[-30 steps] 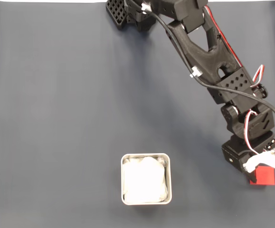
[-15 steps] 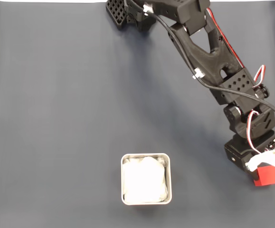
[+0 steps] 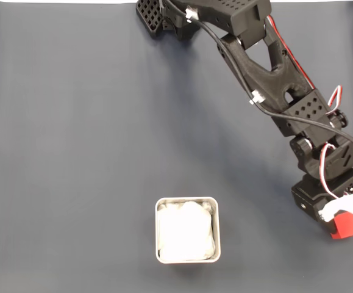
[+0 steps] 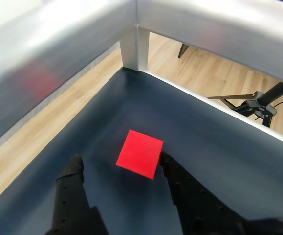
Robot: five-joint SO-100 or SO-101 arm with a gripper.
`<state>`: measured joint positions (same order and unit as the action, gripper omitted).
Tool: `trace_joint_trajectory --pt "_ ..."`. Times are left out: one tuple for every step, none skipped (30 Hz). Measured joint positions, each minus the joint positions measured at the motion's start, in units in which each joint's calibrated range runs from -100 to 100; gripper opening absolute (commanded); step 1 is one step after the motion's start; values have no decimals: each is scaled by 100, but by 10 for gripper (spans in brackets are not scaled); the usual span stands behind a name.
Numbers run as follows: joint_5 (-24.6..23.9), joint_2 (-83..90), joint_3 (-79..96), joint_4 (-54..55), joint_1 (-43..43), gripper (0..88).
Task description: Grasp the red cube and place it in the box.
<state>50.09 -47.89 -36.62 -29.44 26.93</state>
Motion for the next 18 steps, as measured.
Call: trace_joint_trajectory --pt "0 -17 -36 0 0 365" --pt "0 -43 -72 0 7 365" --pt "0 -69 -108 0 22 365" --pt "0 -87 -118 0 22 365" --pt "0 -104 -145 0 30 365" --pt "0 -113 -172 0 30 364" --pt "0 -113 -181 0 30 363" --pt "0 -113 -181 0 30 362" --pt "0 -113 -190 0 30 361" --pt "0 -113 -217 0 30 361" --pt "0 -113 -244 0 30 361" --pt "0 -130 -271 0 30 361" --pt "0 -165 -316 0 30 361" --pt "0 -200 -362 0 45 361" --pt "0 -226 -389 0 52 361" --pt "0 -261 -398 0 52 361" --pt "0 -278 -398 0 59 361" --pt "-10 -295 -398 0 59 360"
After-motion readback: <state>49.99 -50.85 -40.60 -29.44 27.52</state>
